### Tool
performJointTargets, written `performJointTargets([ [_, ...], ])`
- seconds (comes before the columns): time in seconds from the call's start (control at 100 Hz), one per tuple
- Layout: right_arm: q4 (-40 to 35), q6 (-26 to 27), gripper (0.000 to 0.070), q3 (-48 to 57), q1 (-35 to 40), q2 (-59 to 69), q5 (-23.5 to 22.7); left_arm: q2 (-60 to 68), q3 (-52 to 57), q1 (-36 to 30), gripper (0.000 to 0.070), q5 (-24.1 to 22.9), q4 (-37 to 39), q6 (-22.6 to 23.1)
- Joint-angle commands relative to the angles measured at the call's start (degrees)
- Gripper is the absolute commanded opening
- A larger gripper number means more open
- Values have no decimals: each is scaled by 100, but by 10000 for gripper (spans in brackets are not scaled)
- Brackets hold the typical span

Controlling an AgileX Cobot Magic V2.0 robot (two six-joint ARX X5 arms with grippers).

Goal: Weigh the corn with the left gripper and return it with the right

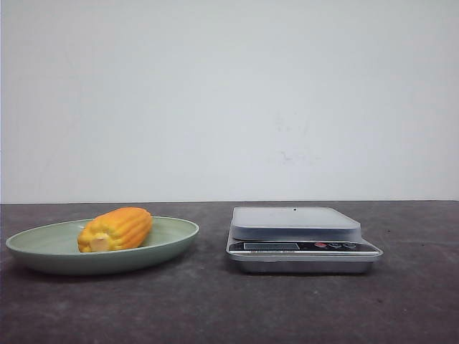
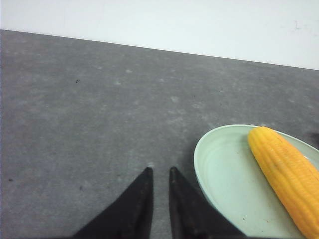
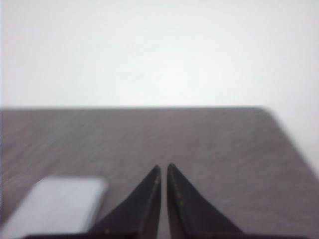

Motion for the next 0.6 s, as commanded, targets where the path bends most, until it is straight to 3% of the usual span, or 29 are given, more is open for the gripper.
performJointTargets([
  [0.0,614,-184,15,-634,-358,-264,-17,-7,-90,11,11,7,-31,52],
  [0.11,1362,-61,15,-1716,-857,-660,-46,-7,-90,11,11,7,-28,52],
  [0.23,2052,81,15,-2610,-1303,-809,-466,-7,-90,11,11,7,-28,55],
  [0.59,2361,98,15,-3707,-1530,-855,-634,-7,-90,11,11,7,-31,52],
])
